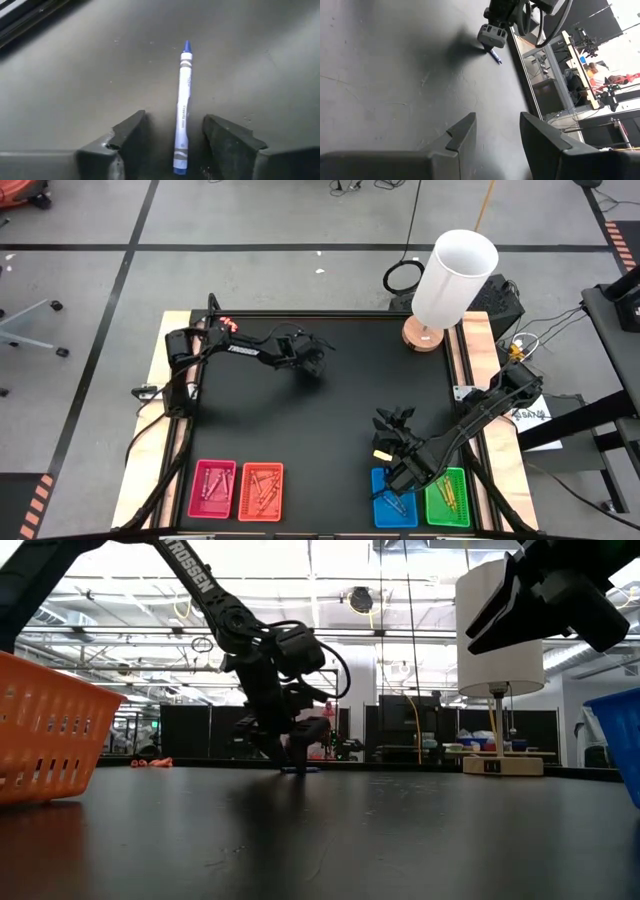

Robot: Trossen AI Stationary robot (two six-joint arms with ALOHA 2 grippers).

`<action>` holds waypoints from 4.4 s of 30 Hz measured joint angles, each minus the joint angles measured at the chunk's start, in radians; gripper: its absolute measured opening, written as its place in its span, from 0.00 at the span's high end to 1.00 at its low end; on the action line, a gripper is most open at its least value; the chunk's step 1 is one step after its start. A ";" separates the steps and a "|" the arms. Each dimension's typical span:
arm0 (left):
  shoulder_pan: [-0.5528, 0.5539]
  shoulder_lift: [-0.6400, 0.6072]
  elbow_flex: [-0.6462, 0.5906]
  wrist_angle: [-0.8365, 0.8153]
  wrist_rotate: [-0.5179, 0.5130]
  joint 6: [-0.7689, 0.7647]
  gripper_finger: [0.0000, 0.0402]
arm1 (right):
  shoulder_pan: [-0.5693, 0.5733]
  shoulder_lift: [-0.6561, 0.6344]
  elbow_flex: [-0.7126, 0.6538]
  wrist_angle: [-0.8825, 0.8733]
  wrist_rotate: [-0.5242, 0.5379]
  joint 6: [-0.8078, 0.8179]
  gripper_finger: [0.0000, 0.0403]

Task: Sort crayons
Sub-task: Put the blue crayon into the blue bin

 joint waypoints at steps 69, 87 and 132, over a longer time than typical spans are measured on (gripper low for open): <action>-0.522 -0.271 -0.005 -0.027 -0.131 1.123 0.99 | -0.016 0.000 0.001 0.089 0.008 -0.105 0.67; -0.575 -0.271 -0.005 0.069 -0.128 0.779 0.99 | 0.003 0.000 0.001 0.387 0.108 -0.333 0.55; -0.771 -0.282 -0.078 -0.079 -0.320 0.237 0.98 | -0.592 0.129 -0.442 1.517 -1.018 -0.750 0.40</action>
